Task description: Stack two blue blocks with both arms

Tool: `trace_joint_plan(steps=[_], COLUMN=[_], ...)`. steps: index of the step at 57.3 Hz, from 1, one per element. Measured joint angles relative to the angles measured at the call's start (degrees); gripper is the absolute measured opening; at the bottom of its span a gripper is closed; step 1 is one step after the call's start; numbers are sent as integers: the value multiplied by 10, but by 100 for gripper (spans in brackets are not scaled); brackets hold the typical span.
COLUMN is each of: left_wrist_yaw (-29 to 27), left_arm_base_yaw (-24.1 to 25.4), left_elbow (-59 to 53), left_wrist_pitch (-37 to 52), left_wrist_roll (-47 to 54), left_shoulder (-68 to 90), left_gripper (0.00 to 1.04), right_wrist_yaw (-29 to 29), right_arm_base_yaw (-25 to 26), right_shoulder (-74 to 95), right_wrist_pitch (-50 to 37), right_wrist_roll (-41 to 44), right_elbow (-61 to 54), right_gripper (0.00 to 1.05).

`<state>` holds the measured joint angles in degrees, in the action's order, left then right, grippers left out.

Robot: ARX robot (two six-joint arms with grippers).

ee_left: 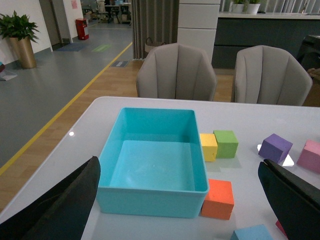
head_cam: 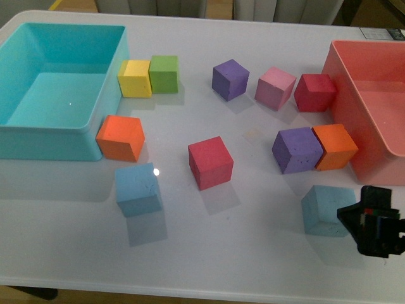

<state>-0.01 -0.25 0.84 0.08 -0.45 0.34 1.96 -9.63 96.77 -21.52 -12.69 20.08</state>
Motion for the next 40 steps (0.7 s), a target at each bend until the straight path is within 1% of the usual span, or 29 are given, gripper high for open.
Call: trace_joint_plan(steps=[6,14,29,40], left_wrist_yaw=[0,0,0,0], left_arm_base_yaw=[0,0,0,0], left_elbow=[0,0,0,0], left_wrist_pitch=[0,0,0,0], left_wrist_roll=[0,0,0,0], left_shoulder=[0,0,0,0], left_gripper=[96,96,96,96], right_wrist_yaw=[-12,-11,-34,-54], right_arm_base_yaw=[0,0,-3,-17], right_shoulder=[62,103,148,182], right_wrist_pitch=[-23,-37,-33,-25], right_wrist_roll=[-8,-24,-30,-30], right_elbow=[23,45,89,122], right_gripper=[96,96,96,96])
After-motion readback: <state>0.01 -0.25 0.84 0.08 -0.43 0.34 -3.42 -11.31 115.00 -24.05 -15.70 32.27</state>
